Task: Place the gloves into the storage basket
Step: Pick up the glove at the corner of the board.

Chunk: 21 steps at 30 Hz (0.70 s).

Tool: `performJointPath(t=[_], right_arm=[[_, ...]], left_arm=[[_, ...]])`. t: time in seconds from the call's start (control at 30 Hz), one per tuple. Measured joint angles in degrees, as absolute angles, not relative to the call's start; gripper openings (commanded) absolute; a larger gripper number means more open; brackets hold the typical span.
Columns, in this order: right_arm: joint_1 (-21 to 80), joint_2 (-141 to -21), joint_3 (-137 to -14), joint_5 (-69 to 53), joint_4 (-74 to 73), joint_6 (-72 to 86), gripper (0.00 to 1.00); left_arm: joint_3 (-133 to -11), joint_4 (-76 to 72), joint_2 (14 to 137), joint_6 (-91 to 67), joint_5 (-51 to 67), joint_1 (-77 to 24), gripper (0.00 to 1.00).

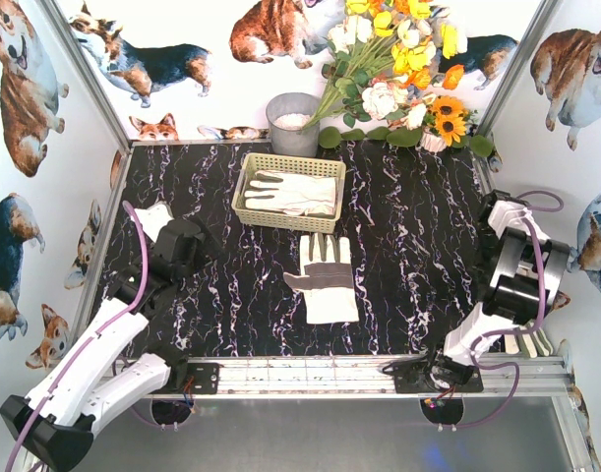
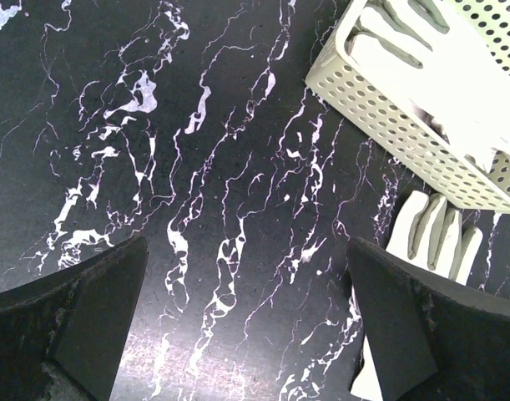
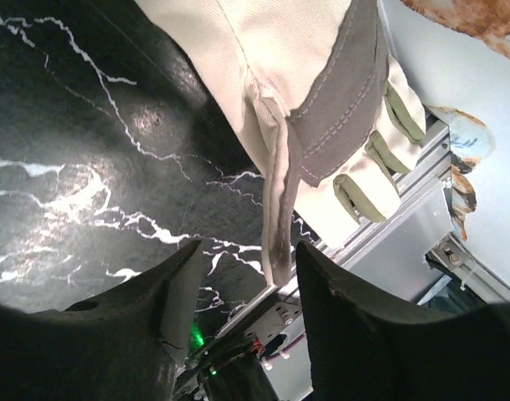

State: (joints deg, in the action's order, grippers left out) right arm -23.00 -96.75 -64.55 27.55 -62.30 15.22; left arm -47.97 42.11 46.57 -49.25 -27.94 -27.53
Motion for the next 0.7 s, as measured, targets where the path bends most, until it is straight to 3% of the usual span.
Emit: performJointPath(t=[0.17,0.3,0.7], right_arm=[[-23.0,-100.62,-64.84,29.04,-61.71,14.83,0.31],[-23.0,-101.34,-64.84,29.23,-61.45,14.31,0.0],[-21.89,-95.7,-67.2,18.98,-63.35,13.26,0.0]], left_arm=[[-47.31,42.92,46.13,-50.39,-27.99,-27.51,0.99],[-47.27,43.44,44.86,-51.33,-28.75,-27.51,0.98],[-47.2,41.69,41.65,-48.27,-27.53,-27.4,0.9]])
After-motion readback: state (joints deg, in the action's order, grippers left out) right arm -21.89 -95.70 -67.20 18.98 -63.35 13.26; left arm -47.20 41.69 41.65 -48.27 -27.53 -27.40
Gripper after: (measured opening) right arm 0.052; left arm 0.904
